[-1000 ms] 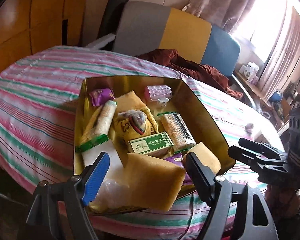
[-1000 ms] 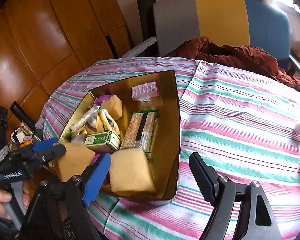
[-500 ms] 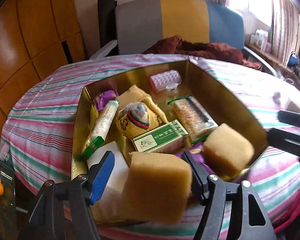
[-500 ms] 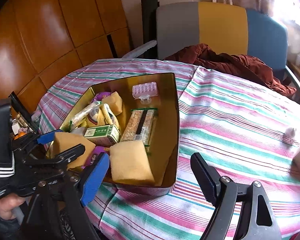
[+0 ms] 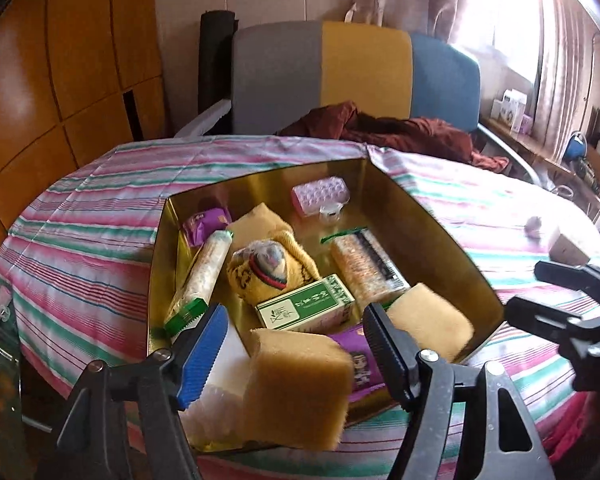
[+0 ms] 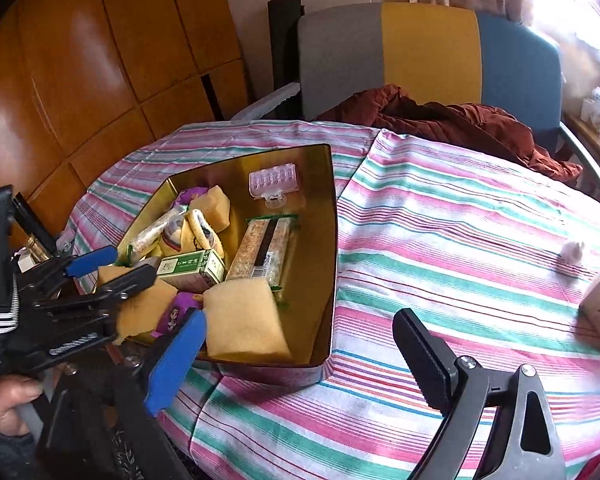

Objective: Organize objects
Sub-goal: 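Move both grippers back from the tray toward the tissue and beige box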

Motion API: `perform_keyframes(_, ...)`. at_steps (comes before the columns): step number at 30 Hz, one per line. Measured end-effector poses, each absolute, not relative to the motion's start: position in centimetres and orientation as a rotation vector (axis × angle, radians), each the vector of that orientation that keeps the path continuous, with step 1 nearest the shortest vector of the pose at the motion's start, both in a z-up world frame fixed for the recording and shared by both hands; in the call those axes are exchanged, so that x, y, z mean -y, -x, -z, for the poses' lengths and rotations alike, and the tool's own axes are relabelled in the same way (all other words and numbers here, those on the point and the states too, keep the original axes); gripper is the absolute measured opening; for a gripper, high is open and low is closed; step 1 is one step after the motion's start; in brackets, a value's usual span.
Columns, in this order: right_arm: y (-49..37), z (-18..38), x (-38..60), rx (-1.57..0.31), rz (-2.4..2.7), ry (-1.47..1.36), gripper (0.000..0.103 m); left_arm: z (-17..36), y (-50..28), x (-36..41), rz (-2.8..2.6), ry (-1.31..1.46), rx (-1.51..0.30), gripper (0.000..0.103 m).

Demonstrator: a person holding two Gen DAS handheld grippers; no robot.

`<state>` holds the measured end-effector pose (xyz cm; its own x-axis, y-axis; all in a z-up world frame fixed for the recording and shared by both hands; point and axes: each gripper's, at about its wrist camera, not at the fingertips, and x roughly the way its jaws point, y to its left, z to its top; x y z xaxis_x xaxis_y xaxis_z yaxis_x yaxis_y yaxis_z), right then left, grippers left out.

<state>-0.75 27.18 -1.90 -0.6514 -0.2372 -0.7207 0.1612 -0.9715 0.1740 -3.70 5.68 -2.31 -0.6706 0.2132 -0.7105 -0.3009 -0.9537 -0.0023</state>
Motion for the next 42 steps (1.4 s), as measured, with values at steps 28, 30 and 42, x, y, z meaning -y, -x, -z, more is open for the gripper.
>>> perform_keyframes(28,1.7,1.9,-34.6,0.013,2.787,-1.369,0.103,-1.2,1.2,-8.2,-2.532,0.974,-0.192,0.072)
perform_keyframes(30,1.9,1.6,-36.0,0.005,2.812,-1.384,0.103,-1.3,1.2,-8.5,-2.524,0.973,-0.201,0.072)
perform_keyframes(42,0.5,0.2,-50.5,0.291,3.219,-1.295,0.103,-2.4,1.1,-13.0,-2.383,0.939,-0.269,0.072)
